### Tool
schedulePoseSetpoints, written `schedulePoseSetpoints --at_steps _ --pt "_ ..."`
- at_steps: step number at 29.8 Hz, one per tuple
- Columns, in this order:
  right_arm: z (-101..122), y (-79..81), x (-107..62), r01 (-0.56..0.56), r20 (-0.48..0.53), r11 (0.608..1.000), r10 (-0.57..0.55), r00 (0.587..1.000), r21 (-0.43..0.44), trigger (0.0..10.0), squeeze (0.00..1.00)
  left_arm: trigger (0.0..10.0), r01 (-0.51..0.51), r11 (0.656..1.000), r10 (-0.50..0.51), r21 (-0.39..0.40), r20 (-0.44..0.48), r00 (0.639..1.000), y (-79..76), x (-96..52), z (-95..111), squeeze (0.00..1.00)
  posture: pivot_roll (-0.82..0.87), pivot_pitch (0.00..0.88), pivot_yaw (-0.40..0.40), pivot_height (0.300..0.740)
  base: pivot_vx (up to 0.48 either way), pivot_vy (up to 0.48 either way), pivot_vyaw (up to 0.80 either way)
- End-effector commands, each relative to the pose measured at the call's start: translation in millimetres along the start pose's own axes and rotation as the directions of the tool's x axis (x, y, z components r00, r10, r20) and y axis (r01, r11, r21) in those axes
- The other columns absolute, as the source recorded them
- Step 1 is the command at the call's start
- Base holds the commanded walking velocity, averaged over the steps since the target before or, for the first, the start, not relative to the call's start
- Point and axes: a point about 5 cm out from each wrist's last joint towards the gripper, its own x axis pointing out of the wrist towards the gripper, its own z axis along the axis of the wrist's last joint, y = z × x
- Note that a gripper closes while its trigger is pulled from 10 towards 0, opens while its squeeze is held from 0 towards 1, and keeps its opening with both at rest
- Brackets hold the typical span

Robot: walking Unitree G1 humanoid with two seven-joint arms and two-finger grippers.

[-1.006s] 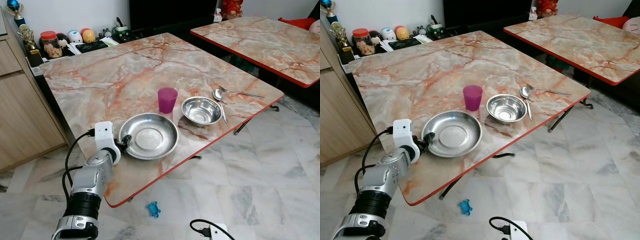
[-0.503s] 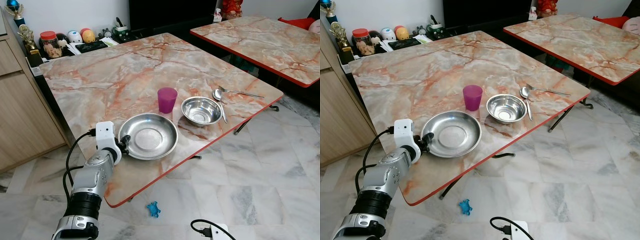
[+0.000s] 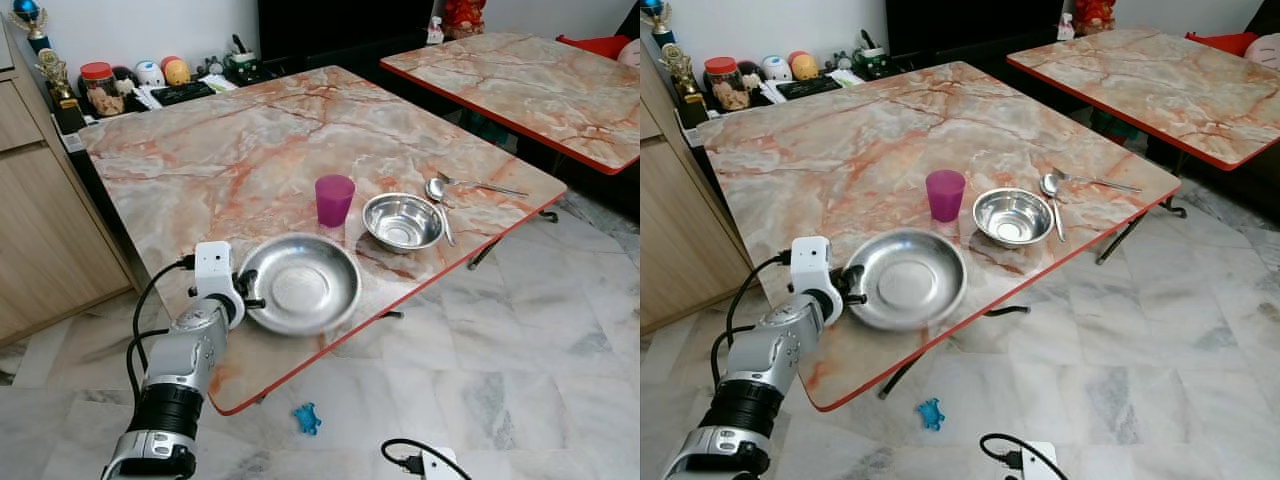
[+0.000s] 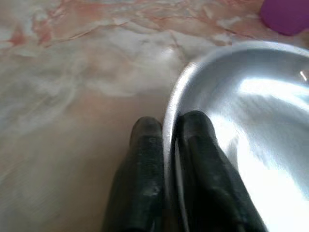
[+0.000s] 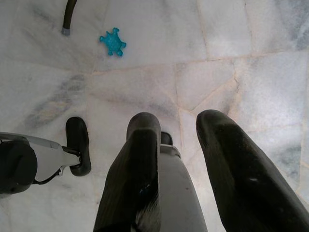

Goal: Setting the table

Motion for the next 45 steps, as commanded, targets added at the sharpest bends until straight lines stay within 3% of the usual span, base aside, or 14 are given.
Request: schedulePoseSetpoints --at_steps 1,11,14,15,16,17,18,19,20,21,22,25,34,45 --pt "-4 -2.5 -1.0 0.005 -0.012 1.0 -0.005 1.0 0.003 10.0 0.0 0.0 -0.008 1.0 0.008 0.02 -0.016 1.0 2.1 -1.1 -3 0.0 0.13 0.015 -0.059 0.74 0.0 0.0 0.0" --pt "-4 -2.6 -1.0 0.006 -0.013 1.0 -0.006 1.0 0.003 10.0 0.0 0.0 -0.003 1.0 0.004 0.029 -0.014 1.0 1.3 -1.1 -2 0.0 0.13 0.015 -0.059 0.74 0.0 0.0 0.0" --pt "-5 -3.3 -1.3 0.008 -0.016 1.0 -0.008 1.0 0.003 10.0 0.0 0.0 0.035 0.998 -0.036 0.05 0.03 0.999 -2.9 -4.1 -2 0.0 0.13 0.015 -0.059 0.74 0.0 0.0 0.0" --pt "-5 -3.5 -1.4 0.009 -0.016 1.0 -0.008 1.0 0.004 10.0 0.0 0.0 0.062 0.998 -0.062 0.006 0.055 0.997 -4.7 -5.4 -1 0.0 0.13 0.014 -0.059 0.74 0.0 0.0 0.0" --pt "-5 -3.5 -1.4 0.009 -0.017 1.0 -0.009 1.0 0.005 10.0 0.0 0.0 0.102 0.99 -0.092 -0.094 0.104 0.99 -5.2 -7.8 1 0.0 0.13 0.013 -0.059 0.74 0.0 0.0 0.0" --pt "-5 -3.5 -1.4 0.009 -0.017 1.0 -0.009 1.0 0.005 10.0 0.0 0.0 0.112 0.986 -0.098 -0.122 0.12 0.988 -4.7 -8.7 2 0.0 0.13 0.013 -0.059 0.74 0.0 0.0 0.0" --pt "-6 -3.4 -1.4 0.009 -0.017 1.0 -0.009 1.0 0.005 10.0 0.0 4.4 0.124 0.981 -0.104 -0.152 0.132 0.986 -4.0 -9.7 2 0.0 0.13 0.013 -0.059 0.74 0.0 0.0 0.0" --pt "-6 -3.4 -1.4 0.009 -0.017 1.0 -0.009 1.0 0.005 10.0 0.0 4.4 0.136 0.973 -0.109 -0.188 0.146 0.983 -3.3 -10.9 2 0.0 0.13 0.014 -0.059 0.74 0.0 0.0 0.0" --pt "-6 -3.5 -1.4 0.009 -0.017 1.0 -0.009 1.0 0.005 10.0 0.0 10.0 0.161 0.954 -0.119 -0.254 0.172 0.978 -1.8 -12.6 3 0.0 0.13 0.013 -0.06 0.74 0.0 0.0 0.0" --pt "-6 -3.5 -1.4 0.009 -0.017 1.0 -0.009 1.0 0.005 10.0 0.0 10.0 0.161 0.954 -0.119 -0.254 0.172 0.978 -1.8 -12.6 3 0.0 0.13 0.013 -0.06 0.74 0.0 0.0 0.0" --pt "-6 -3.6 -1.4 0.009 -0.018 1.0 -0.009 1.0 0.005 10.0 0.0 10.0 0.191 0.924 -0.127 -0.331 0.207 0.97 0.8 -15.0 5 0.0 0.13 0.012 -0.061 0.74 0.0 0.0 0.0" --pt "-6 -3.8 -1.4 0.008 -0.018 1.0 -0.008 1.0 0.003 10.0 0.0 10.0 0.227 0.869 -0.128 -0.44 0.242 0.962 7.0 -17.9 4 0.0 0.13 0.013 -0.063 0.74 0.0 0.0 0.0" --pt "-6 -5.0 -1.7 0.01 -0.019 1.0 -0.01 1.0 0.001 10.0 0.0 10.0 0.251 0.79 -0.109 -0.56 0.275 0.955 9.3 -22.0 -2 0.0 0.13 0.008 -0.066 0.74 0.0 0.0 0.0" --pt "-7 -6.3 -2.0 0.011 -0.018 1.0 -0.011 1.0 0.0 10.0 0.0 10.0 0.265 0.767 -0.075 -0.584 0.328 0.942 9.9 -25.7 5 0.0 0.13 0.0 -0.066 0.74 0.0 0.0 0.0"
